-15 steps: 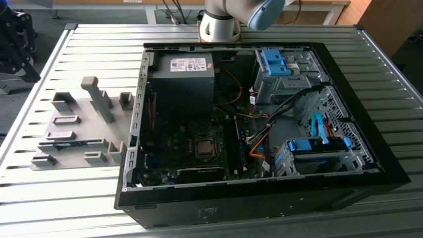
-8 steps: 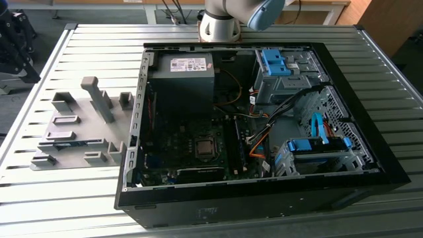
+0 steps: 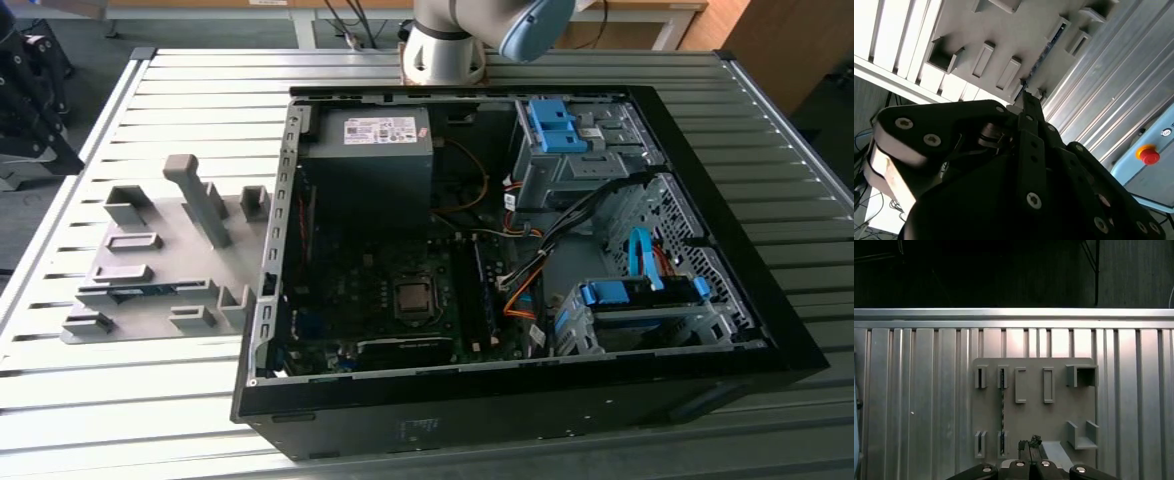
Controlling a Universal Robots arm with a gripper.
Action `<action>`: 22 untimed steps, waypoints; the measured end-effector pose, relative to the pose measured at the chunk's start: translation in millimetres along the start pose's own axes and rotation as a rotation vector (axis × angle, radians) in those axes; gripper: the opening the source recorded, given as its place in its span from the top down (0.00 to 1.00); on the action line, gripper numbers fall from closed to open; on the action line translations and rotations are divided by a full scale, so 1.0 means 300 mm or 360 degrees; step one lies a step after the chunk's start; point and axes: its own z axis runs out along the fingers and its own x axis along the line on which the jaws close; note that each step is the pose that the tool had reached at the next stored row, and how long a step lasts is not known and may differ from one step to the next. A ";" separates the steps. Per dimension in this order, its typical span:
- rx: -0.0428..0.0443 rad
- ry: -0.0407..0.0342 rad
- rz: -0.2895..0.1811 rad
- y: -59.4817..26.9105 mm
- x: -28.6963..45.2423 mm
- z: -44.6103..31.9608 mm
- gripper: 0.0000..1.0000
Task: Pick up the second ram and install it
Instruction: 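Pick up the second ram and move it above second insertion slot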
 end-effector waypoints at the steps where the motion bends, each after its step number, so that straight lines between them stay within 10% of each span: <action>1: 0.0003 0.0001 0.0000 0.000 0.000 0.003 0.89; 11: 0.0005 0.0001 0.0001 0.000 0.000 0.009 0.63; 22: 0.0005 0.0001 0.0001 0.001 0.001 0.022 0.63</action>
